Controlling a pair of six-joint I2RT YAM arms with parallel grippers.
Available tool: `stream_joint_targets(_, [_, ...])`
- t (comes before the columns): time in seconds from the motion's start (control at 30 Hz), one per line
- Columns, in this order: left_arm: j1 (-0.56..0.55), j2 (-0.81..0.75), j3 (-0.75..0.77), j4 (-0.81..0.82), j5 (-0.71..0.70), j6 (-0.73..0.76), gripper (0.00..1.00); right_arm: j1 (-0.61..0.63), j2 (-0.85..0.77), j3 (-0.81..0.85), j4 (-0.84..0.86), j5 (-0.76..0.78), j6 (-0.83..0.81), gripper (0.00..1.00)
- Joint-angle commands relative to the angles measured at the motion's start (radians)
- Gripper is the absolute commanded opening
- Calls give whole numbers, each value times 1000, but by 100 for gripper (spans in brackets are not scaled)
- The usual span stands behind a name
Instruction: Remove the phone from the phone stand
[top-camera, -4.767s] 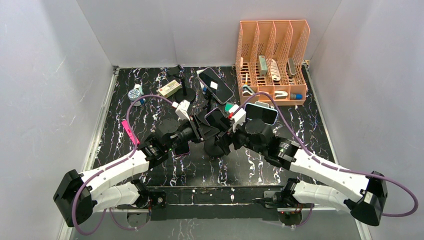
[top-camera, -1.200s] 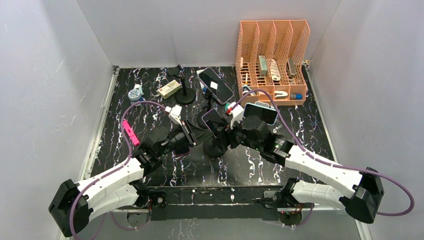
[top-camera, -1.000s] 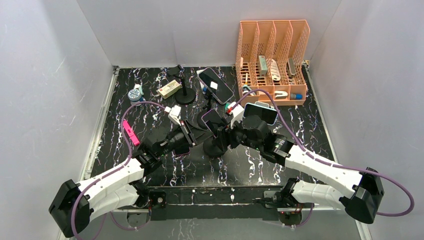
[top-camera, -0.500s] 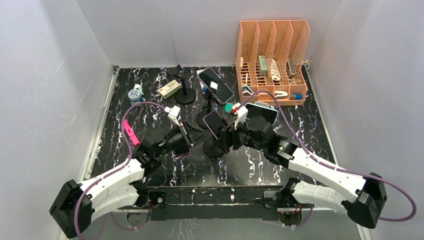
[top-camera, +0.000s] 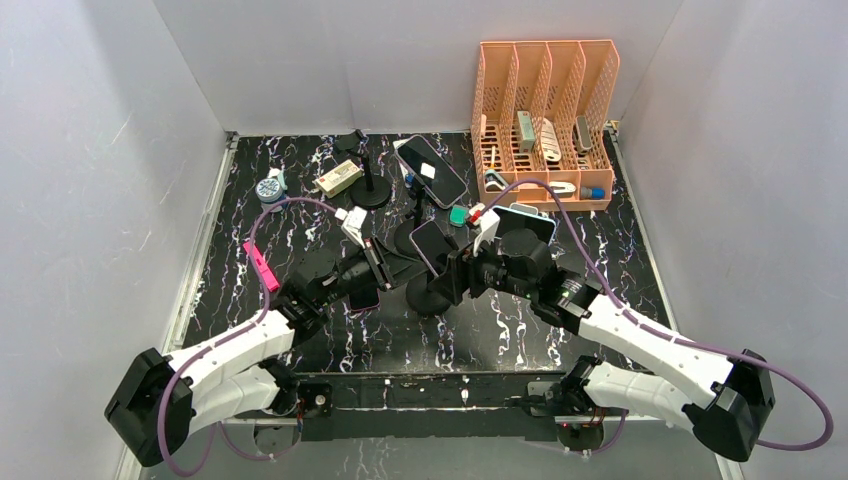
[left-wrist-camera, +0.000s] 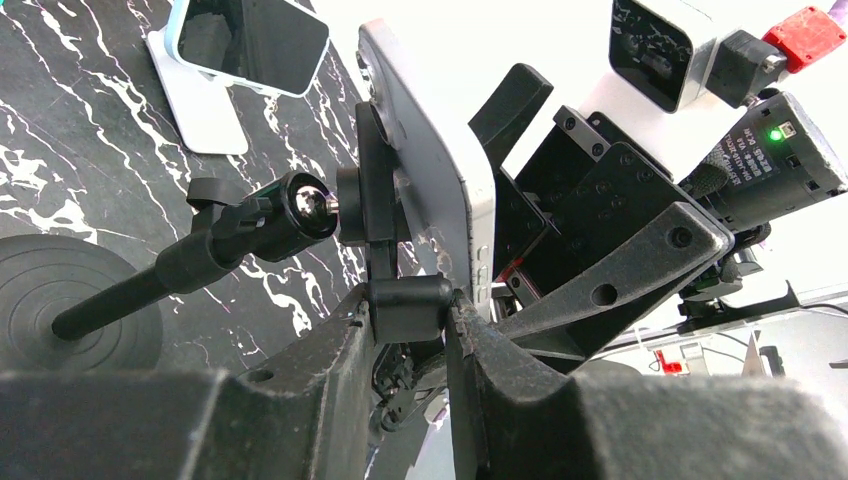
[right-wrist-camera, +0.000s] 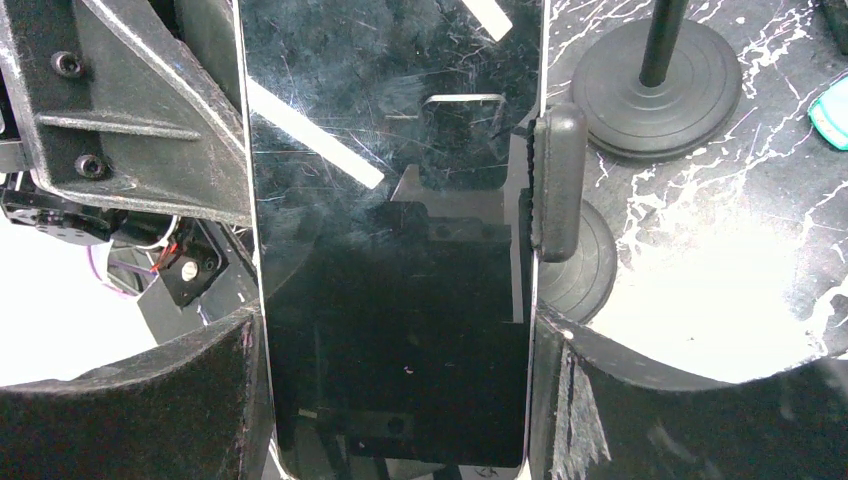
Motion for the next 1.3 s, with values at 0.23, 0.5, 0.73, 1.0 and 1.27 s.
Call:
stream_joint_targets(0.23, [17,43,40,-105,-6,59,0,-46,-33,37,-11,-59,25,1])
stream_joint_targets(0.5, [16,57,62,-135,-1,74,8,-46,-44,76,-6,-149,28,1])
stream_joint_targets(0.73, [16,54,71,-139,10,69,34,-45,-54,94,-9,-184,37,1])
stream_joint_targets(1.0, [15,-2,94,-223,-21,95,61,-46,-75,112,-33,-193,36,1])
stream_joint_targets(1.27, [16,-75,99,-298,-55,106,76,-46,-89,150,-68,-200,16,1])
